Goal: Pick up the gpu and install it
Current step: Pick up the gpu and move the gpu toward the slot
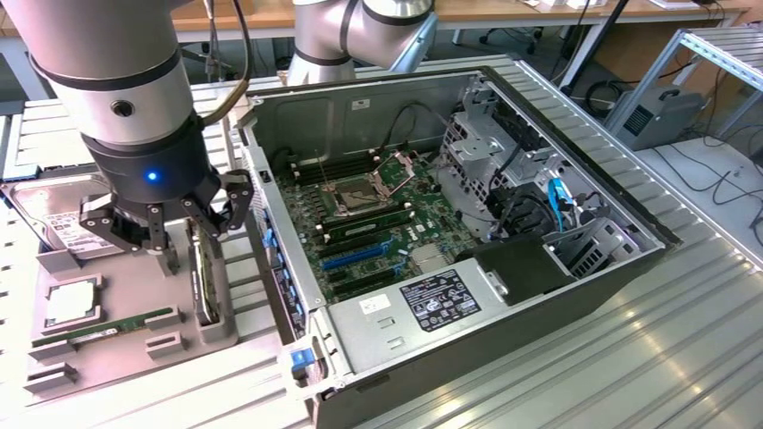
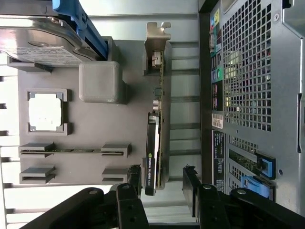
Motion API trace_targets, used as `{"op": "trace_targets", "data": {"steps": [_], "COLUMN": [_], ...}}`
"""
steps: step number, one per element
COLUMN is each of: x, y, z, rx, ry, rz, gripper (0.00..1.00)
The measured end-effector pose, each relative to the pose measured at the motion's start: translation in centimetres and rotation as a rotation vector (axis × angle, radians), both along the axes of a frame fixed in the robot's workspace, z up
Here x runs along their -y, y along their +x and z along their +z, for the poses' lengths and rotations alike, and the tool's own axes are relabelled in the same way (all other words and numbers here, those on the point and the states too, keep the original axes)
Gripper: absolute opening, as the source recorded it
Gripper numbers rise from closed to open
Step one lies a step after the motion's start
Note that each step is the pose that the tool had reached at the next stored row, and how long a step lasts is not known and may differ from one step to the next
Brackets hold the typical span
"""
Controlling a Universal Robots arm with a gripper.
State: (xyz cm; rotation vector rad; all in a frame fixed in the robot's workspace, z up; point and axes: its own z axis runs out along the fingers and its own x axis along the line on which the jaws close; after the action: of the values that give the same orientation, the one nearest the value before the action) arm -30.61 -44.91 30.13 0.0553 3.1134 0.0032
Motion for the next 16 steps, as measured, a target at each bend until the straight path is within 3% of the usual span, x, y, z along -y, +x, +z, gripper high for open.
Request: {"op": "trace_targets", "data": {"steps": [16], "x": [0.00], "y": [0.00], "z": [-0.41], "rx": [0.0000], "ry": [0.0000], "rz": [0.000], "gripper": [0.48]}}
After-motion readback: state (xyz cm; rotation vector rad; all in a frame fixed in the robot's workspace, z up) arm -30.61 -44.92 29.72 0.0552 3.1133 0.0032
